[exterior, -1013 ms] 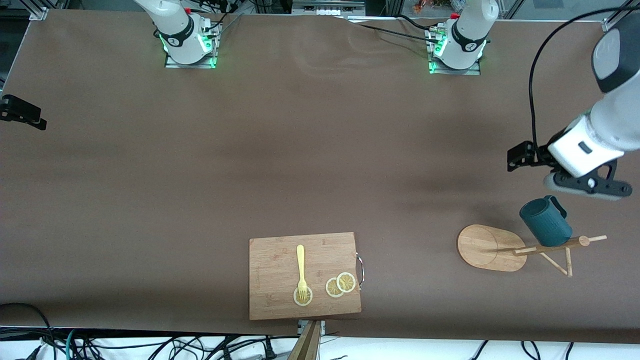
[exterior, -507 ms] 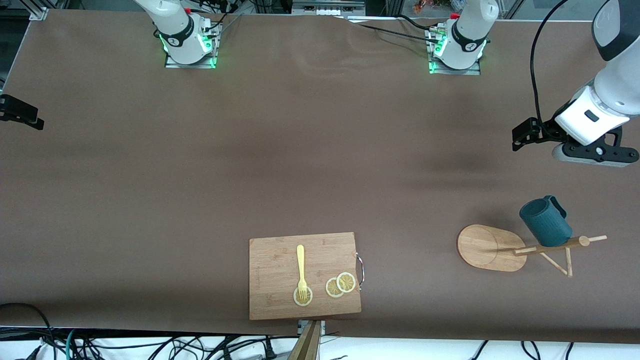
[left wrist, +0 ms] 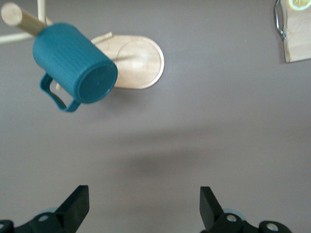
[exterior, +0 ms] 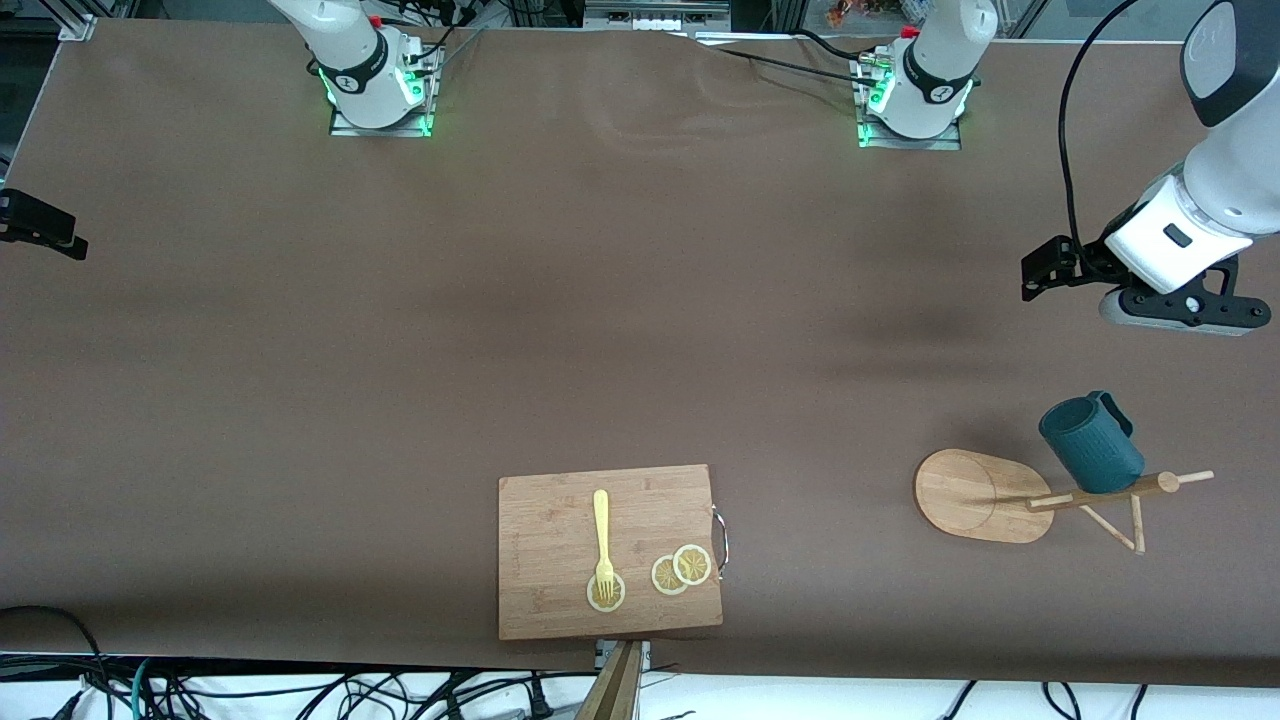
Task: Pass cup and hang on rack
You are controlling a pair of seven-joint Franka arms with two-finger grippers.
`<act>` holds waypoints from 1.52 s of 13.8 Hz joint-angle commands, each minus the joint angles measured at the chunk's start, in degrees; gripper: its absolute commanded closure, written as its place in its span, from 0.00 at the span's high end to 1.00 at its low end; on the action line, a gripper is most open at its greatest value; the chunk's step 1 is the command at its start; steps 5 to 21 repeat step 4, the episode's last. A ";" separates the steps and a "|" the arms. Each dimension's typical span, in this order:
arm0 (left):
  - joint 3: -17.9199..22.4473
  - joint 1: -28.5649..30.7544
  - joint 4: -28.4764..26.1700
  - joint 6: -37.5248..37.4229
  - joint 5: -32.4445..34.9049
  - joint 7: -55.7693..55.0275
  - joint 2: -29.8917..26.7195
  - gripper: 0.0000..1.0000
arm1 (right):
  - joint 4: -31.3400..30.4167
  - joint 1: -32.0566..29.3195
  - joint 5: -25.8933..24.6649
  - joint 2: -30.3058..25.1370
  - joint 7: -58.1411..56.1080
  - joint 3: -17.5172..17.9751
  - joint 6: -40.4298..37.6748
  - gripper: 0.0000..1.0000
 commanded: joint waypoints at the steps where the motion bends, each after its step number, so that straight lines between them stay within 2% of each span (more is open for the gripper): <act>1: 0.57 -0.21 0.41 -2.99 -0.55 -0.21 -0.69 1.00 | 0.08 -0.73 0.92 -0.02 -0.74 0.33 0.12 1.00; 21: 0.14 -0.38 0.41 -2.73 -0.63 -0.64 -0.69 1.00 | 0.08 -0.73 0.92 0.06 -0.75 0.33 0.12 1.00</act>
